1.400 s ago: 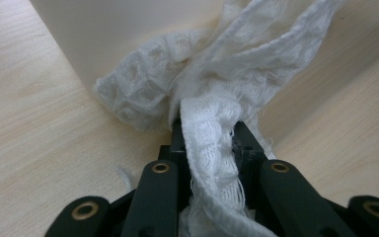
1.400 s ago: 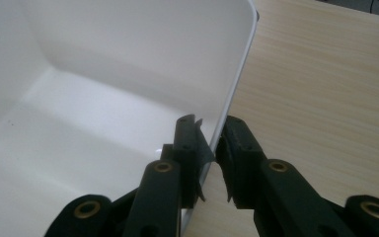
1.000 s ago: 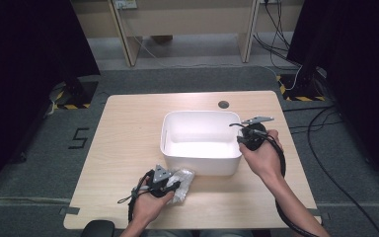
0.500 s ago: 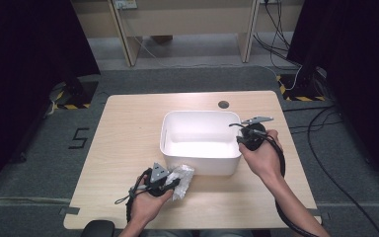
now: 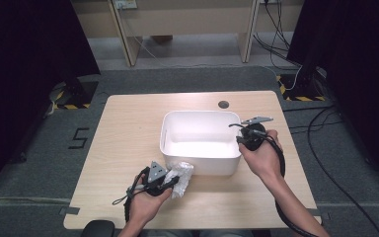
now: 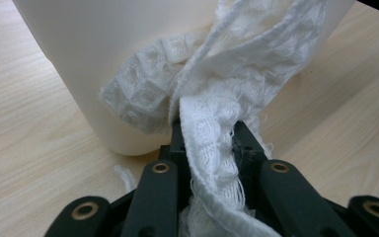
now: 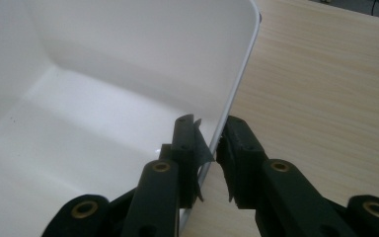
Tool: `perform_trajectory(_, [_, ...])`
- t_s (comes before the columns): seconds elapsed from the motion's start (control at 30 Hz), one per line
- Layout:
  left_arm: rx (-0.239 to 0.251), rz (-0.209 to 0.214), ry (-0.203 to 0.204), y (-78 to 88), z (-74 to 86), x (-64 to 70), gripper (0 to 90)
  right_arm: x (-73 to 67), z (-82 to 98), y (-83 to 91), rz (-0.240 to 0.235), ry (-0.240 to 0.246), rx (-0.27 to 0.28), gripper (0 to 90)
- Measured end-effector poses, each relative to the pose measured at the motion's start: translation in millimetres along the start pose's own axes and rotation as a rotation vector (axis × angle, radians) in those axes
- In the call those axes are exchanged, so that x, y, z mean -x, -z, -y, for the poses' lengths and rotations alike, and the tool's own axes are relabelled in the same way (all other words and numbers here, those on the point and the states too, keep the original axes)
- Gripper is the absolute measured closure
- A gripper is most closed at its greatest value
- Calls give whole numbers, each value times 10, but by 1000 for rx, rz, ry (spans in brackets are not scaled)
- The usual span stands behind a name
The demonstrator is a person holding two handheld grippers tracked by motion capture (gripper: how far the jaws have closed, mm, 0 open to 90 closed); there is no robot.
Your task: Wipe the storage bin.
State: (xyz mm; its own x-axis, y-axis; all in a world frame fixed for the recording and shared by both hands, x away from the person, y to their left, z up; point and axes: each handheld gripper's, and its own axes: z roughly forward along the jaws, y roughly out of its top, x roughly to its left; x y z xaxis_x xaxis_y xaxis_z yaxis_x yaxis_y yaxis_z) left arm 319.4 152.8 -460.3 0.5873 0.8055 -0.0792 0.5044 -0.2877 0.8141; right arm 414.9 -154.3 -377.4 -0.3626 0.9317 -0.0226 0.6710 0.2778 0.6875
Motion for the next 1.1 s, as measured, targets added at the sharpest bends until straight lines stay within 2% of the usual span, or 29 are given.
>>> perform_trajectory(0.67, [64,-17,-5,130,-119,43,760,1,3,-5,6,8,4,770])
perform_trajectory(1.1, [85,-24,-9,177,-172,64,759,-9,5,-4,6,9,4,769])
